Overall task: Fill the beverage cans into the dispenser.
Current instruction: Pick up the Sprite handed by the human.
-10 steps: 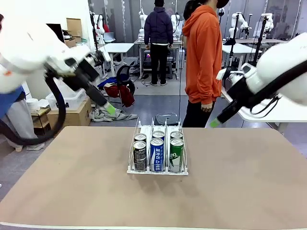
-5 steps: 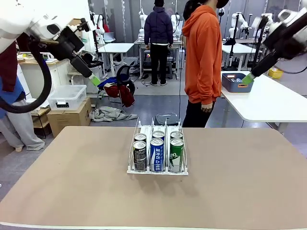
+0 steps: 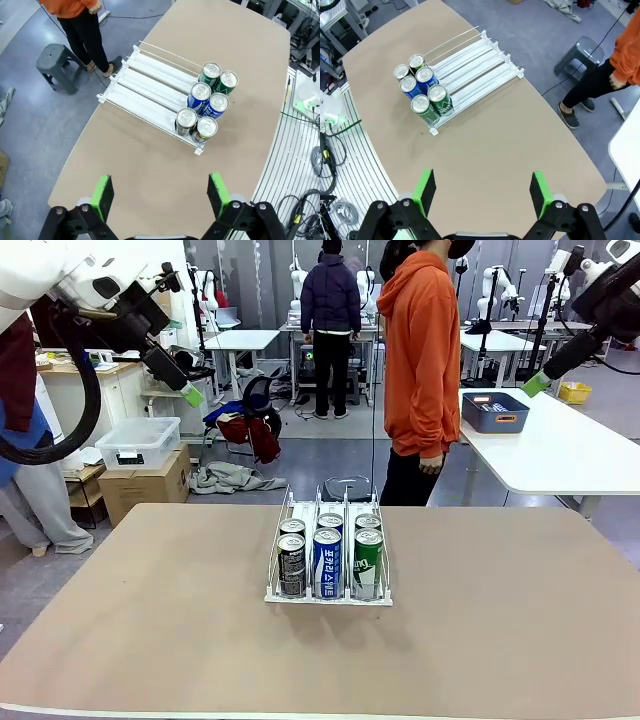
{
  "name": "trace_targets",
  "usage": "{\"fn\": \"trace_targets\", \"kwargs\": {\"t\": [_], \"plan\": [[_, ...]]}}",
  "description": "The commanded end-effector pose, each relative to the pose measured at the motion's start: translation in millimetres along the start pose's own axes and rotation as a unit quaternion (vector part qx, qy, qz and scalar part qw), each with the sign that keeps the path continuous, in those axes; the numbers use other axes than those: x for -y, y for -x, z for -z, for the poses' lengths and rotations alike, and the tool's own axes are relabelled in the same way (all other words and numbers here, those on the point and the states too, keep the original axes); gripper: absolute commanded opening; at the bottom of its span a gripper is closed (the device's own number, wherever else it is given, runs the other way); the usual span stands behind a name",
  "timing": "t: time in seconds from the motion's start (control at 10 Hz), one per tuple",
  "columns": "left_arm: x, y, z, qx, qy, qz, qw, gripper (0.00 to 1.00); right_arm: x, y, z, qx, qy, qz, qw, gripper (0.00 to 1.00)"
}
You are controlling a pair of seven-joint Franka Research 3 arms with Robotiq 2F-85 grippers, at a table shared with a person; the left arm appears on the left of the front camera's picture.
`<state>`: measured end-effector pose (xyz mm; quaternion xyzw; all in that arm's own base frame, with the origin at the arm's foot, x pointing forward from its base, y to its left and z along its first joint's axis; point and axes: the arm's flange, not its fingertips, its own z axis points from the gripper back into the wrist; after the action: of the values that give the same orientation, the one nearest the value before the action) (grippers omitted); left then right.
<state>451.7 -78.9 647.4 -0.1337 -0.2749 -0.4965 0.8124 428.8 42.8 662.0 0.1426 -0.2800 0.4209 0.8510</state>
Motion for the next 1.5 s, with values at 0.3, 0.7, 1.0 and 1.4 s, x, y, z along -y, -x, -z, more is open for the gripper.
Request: {"fn": "trace_targets", "kwargs": {"t": [0.3,0.7,1.0,1.4], "plan": [[0.5,1.7,1.5,0.001,0.011,0.000,1.000,1.00,-0.7,2.0,3.7,-0.001,-0.007,-0.004,1.000,1.00],[9.7,-18.5,-30.4,0.047,0.030,0.065,0.996,1.00,1.5,-24.6,-20.8,-0.001,-0.042,-0.007,0.999,1.00],[12.5,-28.0,-60.5,0.076,0.007,0.077,0.994,1.00,12.8,-41.0,-36.2,-0.001,-0.015,-0.021,1.000,1.00],[18.3,-30.9,-78.6,0.090,-0.024,0.078,0.993,1.00,20.6,-51.5,-51.7,0.021,0.019,-0.023,0.999,1.00]]}}
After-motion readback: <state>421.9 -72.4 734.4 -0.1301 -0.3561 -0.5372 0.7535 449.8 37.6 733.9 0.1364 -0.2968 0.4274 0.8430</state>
